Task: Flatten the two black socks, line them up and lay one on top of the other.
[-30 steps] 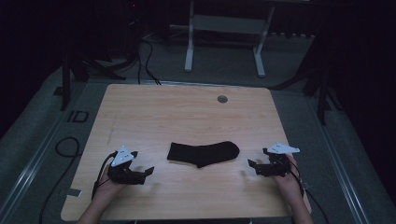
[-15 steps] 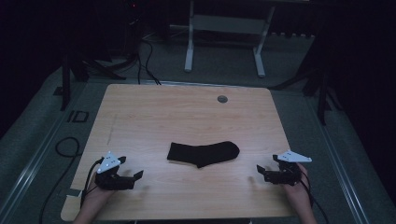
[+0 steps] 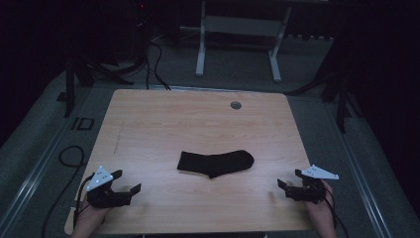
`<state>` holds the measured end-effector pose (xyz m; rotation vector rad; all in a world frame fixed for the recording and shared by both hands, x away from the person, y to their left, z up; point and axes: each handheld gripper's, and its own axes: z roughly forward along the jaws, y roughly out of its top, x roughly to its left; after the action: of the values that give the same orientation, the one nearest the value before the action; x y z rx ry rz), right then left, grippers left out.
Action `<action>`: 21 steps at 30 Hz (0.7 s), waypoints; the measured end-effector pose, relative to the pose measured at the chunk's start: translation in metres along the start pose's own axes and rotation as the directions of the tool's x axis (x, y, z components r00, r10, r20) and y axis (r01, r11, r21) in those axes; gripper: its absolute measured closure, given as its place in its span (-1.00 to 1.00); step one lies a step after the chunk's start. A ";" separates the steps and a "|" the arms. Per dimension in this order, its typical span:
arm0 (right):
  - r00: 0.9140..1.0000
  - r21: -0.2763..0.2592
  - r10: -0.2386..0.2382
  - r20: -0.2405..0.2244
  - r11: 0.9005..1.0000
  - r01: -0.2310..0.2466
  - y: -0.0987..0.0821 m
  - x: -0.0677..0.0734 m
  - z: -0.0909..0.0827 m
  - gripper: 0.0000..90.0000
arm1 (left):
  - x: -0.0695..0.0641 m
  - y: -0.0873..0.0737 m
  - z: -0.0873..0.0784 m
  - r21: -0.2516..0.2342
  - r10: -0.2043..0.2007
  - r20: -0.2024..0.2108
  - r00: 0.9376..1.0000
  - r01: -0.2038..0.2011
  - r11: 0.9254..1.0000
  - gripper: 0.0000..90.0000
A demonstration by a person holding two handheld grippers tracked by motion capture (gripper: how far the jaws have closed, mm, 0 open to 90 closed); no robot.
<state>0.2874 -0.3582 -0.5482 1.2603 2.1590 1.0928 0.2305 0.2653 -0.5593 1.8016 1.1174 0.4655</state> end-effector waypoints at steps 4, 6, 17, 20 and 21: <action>1.000 0.002 0.010 0.010 1.000 -0.010 -0.005 0.000 -0.005 -0.72 | 0.002 -0.003 -0.005 -0.009 -0.009 -0.011 1.000 0.009 1.000 -0.82; 1.000 -0.002 0.022 0.010 1.000 -0.022 -0.007 0.000 -0.007 -0.71 | 0.002 -0.004 -0.007 -0.017 -0.015 -0.013 1.000 0.015 1.000 -0.82; 0.999 -0.041 0.049 0.021 0.998 -0.048 -0.015 0.002 -0.009 -0.71 | 0.003 -0.009 -0.015 -0.107 -0.044 -0.011 0.999 0.043 0.993 -0.82; 0.998 -0.051 0.057 0.022 0.997 -0.056 -0.015 0.002 -0.009 -0.71 | 0.003 -0.010 -0.016 -0.114 -0.041 -0.012 0.999 0.039 0.993 -0.82; 0.998 -0.054 0.057 0.021 0.997 -0.056 -0.015 0.002 -0.009 -0.71 | 0.003 -0.010 -0.016 -0.116 -0.039 -0.014 0.999 0.037 0.993 -0.82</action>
<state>0.2719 -0.3644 -0.5549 1.3108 2.0752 1.1458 0.2155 0.2775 -0.5606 1.6763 1.1120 0.5130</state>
